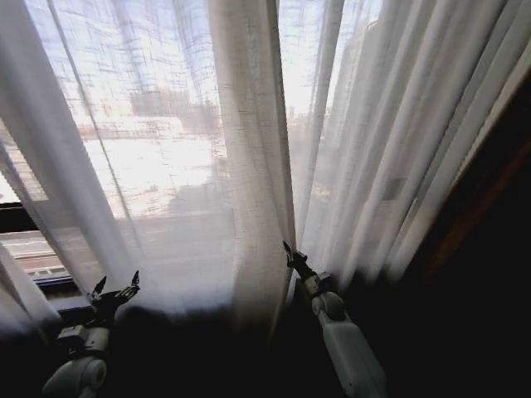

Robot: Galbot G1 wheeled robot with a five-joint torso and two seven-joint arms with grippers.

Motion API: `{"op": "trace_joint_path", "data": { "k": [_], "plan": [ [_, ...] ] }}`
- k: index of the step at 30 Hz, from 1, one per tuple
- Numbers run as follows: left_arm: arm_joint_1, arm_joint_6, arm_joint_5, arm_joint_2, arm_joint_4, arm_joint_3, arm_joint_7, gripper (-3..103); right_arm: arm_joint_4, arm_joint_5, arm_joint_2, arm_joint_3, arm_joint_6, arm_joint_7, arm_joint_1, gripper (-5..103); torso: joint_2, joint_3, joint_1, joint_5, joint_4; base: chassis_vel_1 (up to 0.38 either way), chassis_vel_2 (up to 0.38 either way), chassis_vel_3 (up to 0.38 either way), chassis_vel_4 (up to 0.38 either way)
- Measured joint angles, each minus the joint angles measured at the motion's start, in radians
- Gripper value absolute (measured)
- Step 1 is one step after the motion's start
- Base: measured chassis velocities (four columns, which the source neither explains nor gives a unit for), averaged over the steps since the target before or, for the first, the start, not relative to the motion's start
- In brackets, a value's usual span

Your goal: Open the curtains by pulling them apart, changing their state from closed to fully open.

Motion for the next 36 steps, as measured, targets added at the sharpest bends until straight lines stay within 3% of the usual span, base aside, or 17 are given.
{"op": "trace_joint_path", "data": {
  "k": [25,36],
  "plan": [
    [0.0,0.0,0.0,0.0,0.0,0.0,0.0,100,-0.005,0.007,0.001,0.004,0.011,-0.023,0.005,0,0.0,0.0,0.0,-0.0001,0.0001,-0.356,-0.351,0.351,0.35],
    [0.0,0.0,0.0,0.0,0.0,0.0,0.0,100,-0.011,-0.023,0.008,0.001,0.05,-0.01,0.01,0,0.0,0.0,0.0,-0.0005,0.0,-0.347,-0.349,0.357,0.355]
  ]
}}
